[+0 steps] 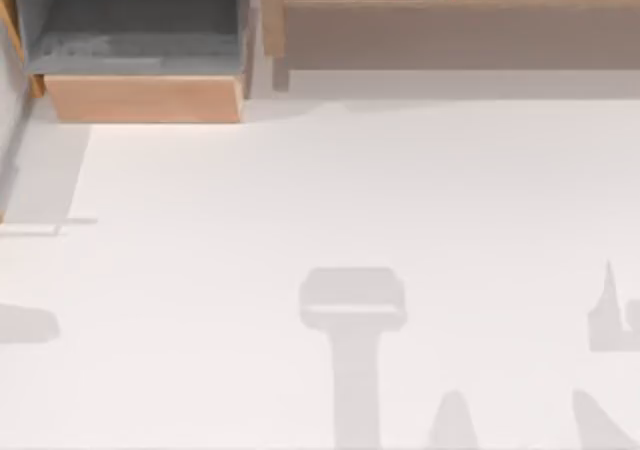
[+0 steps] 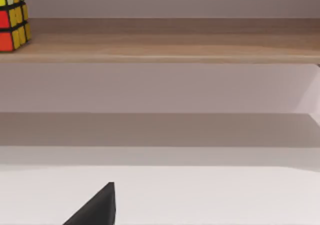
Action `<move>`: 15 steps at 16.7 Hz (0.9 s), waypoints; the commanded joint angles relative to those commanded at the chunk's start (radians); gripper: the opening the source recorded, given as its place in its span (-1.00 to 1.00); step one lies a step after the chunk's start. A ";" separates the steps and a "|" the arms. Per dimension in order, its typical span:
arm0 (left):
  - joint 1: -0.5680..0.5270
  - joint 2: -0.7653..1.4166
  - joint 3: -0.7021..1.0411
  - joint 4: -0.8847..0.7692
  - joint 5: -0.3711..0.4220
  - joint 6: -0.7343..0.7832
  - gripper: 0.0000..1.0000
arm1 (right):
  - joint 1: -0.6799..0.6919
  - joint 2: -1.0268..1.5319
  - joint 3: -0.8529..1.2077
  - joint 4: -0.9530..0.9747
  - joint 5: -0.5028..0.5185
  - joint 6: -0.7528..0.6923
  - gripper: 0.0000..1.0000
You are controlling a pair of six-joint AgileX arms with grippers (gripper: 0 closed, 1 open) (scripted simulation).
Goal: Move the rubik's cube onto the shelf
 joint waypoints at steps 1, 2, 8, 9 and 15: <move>-0.002 0.002 0.003 -0.002 -0.002 0.000 -1.00 | 0.000 0.000 0.000 0.000 0.000 0.000 1.00; -0.010 0.008 0.018 -0.009 -0.010 0.000 -1.00 | 0.000 0.000 0.000 0.000 0.000 0.000 1.00; -0.110 0.083 0.203 -0.111 -0.109 -0.004 -1.00 | 0.000 0.000 0.000 0.000 0.000 0.000 1.00; -0.119 0.089 0.216 -0.121 -0.118 -0.005 -1.00 | 0.000 0.000 0.000 0.000 0.000 0.000 1.00; -0.122 0.103 0.231 -0.134 -0.124 -0.004 -1.00 | 0.000 0.000 0.000 0.000 0.000 0.000 1.00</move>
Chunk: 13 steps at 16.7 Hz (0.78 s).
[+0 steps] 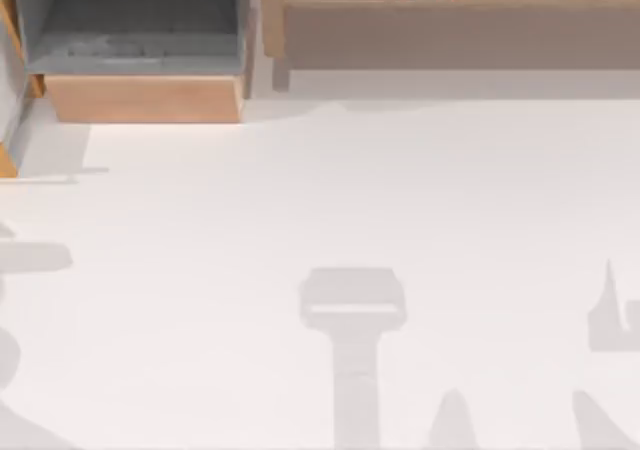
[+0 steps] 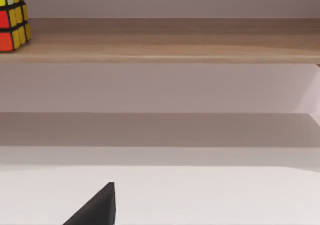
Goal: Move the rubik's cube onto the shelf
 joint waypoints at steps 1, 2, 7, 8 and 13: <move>-0.009 0.013 0.024 -0.013 -0.008 0.000 -1.00 | 0.000 0.000 0.000 0.000 0.000 0.000 1.00; -0.021 0.027 0.057 -0.030 -0.019 0.000 -1.00 | 0.000 0.000 0.000 0.000 0.000 0.000 1.00; -0.079 0.095 0.222 -0.119 -0.078 -0.005 -1.00 | 0.000 0.000 0.000 0.000 0.000 0.000 1.00; -0.084 0.098 0.230 -0.126 -0.082 -0.006 -1.00 | 0.000 0.000 0.000 0.000 0.000 0.000 1.00; -0.083 0.107 0.242 -0.135 -0.084 -0.006 -1.00 | 0.000 0.000 0.000 0.000 0.000 0.000 1.00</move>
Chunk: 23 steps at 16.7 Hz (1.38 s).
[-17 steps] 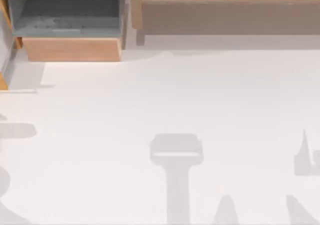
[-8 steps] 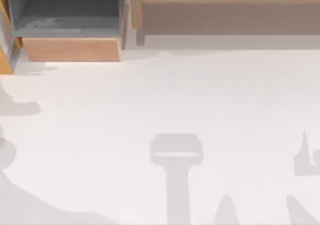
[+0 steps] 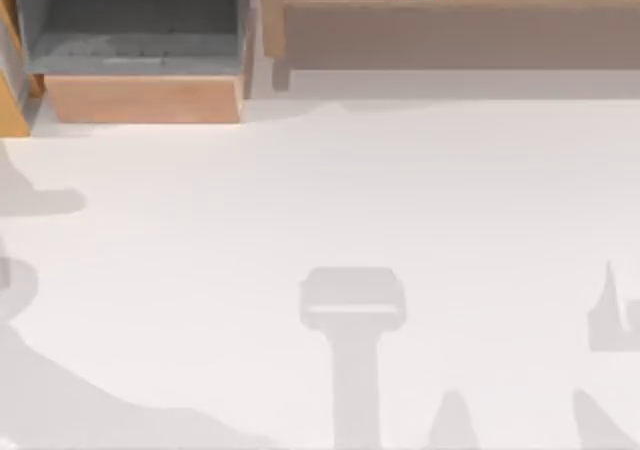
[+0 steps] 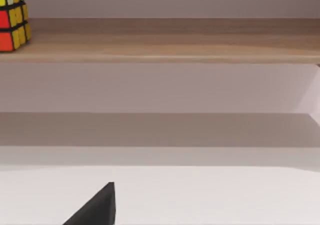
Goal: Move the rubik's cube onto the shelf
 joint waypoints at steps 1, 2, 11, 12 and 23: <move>-0.006 0.013 0.024 -0.012 -0.005 0.001 -1.00 | 0.000 0.000 0.000 0.000 0.000 0.000 1.00; -0.014 0.029 0.057 -0.029 -0.012 0.000 -1.00 | 0.000 0.000 0.000 0.000 0.000 0.000 1.00; -0.065 0.119 0.265 -0.141 -0.063 -0.005 -1.00 | 0.000 0.000 0.000 0.000 0.000 0.000 1.00; -0.065 0.119 0.265 -0.141 -0.063 -0.005 -1.00 | 0.000 0.000 0.000 0.000 0.000 0.000 1.00; -0.065 0.119 0.265 -0.141 -0.063 -0.005 0.66 | 0.000 0.000 0.000 0.000 0.000 0.000 1.00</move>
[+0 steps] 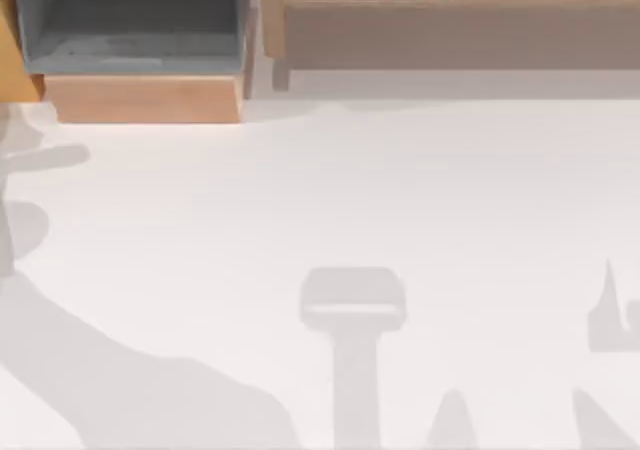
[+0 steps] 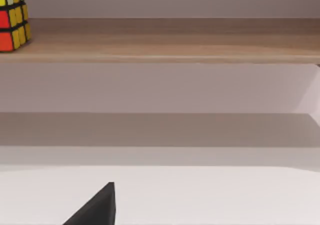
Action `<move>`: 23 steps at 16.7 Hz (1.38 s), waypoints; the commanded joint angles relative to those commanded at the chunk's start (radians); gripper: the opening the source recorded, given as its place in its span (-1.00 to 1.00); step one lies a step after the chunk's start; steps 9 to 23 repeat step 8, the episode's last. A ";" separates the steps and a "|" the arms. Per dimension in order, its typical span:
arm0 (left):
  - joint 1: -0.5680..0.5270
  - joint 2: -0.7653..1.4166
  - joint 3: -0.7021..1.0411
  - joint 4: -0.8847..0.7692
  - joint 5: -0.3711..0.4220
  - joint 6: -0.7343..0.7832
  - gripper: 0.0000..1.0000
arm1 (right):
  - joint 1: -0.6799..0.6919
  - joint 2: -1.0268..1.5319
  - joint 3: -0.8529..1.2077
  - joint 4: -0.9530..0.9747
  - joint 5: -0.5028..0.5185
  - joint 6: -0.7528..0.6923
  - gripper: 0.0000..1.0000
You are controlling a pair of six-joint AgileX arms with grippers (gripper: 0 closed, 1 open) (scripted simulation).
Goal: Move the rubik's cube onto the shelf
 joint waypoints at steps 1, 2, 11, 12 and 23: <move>0.000 0.000 0.000 0.000 0.000 0.000 0.81 | 0.000 0.000 0.000 0.000 0.000 0.000 1.00; 0.000 0.000 0.000 0.000 0.000 0.000 0.96 | 0.000 0.000 0.000 0.000 0.000 0.000 1.00; 0.000 0.000 0.000 0.000 0.000 0.000 1.00 | 0.000 0.000 0.000 0.000 0.000 0.000 1.00; 0.000 0.000 0.000 0.000 0.000 0.000 1.00 | 0.000 0.000 0.000 0.000 0.000 0.000 1.00; 0.000 0.000 0.000 0.000 0.000 0.000 1.00 | 0.000 0.000 0.000 0.000 0.000 0.000 1.00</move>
